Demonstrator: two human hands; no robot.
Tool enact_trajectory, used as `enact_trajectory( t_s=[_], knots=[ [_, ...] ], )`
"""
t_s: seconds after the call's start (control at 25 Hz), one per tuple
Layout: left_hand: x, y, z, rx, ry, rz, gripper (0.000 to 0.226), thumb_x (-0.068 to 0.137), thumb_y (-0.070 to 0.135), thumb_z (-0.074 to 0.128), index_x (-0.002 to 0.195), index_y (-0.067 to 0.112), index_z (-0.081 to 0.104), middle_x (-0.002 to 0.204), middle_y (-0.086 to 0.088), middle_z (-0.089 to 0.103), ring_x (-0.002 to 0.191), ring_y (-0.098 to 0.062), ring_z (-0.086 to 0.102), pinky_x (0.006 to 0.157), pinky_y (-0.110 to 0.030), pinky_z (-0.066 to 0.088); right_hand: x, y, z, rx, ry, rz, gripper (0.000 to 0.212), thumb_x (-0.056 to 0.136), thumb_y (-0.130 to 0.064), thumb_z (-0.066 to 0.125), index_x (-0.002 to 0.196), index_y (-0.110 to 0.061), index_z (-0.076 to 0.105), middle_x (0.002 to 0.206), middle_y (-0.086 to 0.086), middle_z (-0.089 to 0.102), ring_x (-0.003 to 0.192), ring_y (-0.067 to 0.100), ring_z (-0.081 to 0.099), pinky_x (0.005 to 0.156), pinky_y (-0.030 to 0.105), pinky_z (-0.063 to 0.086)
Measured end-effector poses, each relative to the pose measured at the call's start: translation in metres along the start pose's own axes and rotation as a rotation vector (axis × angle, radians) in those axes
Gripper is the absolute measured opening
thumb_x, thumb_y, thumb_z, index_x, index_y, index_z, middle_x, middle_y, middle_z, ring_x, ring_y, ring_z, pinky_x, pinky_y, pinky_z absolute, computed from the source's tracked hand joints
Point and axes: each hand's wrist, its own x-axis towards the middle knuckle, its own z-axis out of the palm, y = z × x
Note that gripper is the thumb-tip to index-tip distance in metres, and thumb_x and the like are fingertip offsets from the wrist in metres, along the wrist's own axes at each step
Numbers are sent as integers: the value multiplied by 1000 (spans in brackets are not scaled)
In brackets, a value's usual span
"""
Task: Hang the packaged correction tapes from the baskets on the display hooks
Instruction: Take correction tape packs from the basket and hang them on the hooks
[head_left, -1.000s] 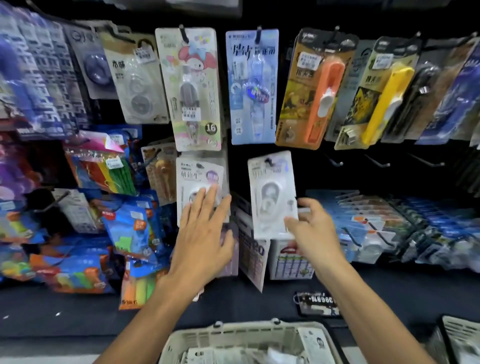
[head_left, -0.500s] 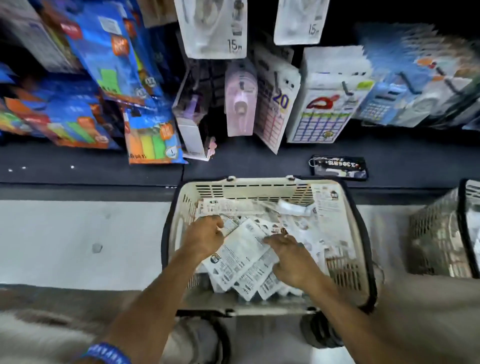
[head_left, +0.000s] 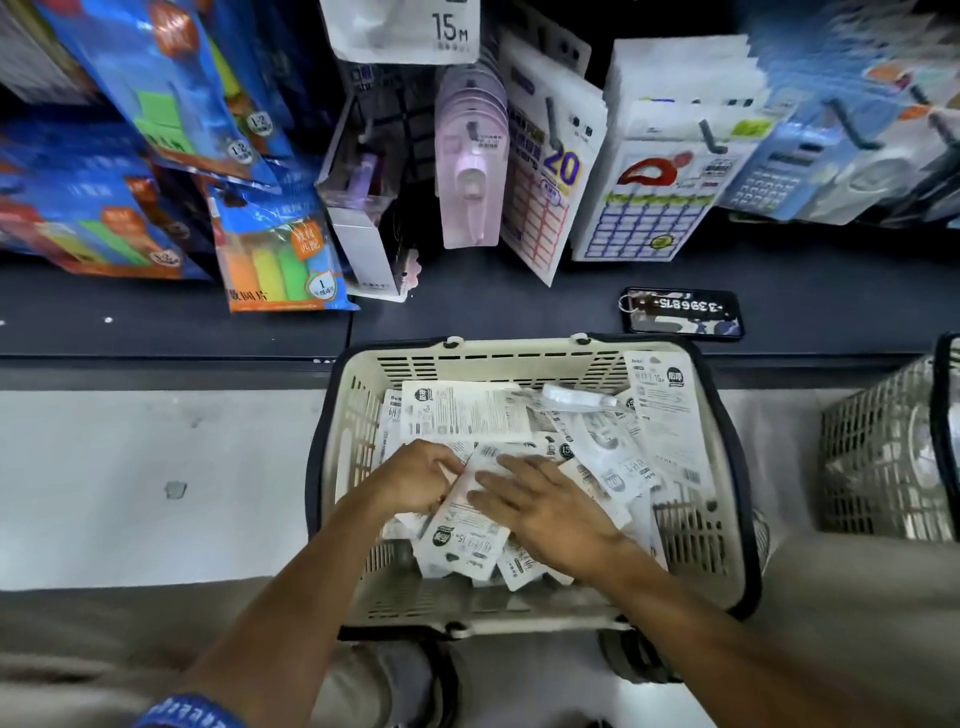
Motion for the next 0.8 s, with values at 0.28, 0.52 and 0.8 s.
enact_trajectory(
  t_s=[0.28, 0.52, 0.8],
  knots=[
    [-11, 16, -31, -700, 91, 186, 53, 94, 61, 51, 110, 18, 76, 105, -6, 79, 103, -23, 71, 89, -33, 54, 16, 48, -79, 1443, 91, 766, 32, 84, -33, 70, 115, -25, 66, 105, -11, 76, 92, 3, 72, 87, 32, 59],
    [-25, 52, -5, -853, -148, 319, 59, 70, 42, 87, 121, 16, 72, 118, -9, 76, 109, -29, 71, 90, -40, 59, 24, 41, -88, 1715, 162, 853, 39, 87, -40, 64, 120, -20, 64, 96, 1, 77, 84, 24, 72, 69, 33, 57],
    [-18, 28, -20, -1055, 221, 212, 57, 62, 29, 93, 115, 20, 75, 112, -3, 79, 115, -31, 70, 96, -44, 55, -27, 30, -25, 508, -381, 451, 78, 84, -3, 55, 148, -41, 31, 157, 0, 40, 138, 21, 44, 114, 46, 36]
  ],
)
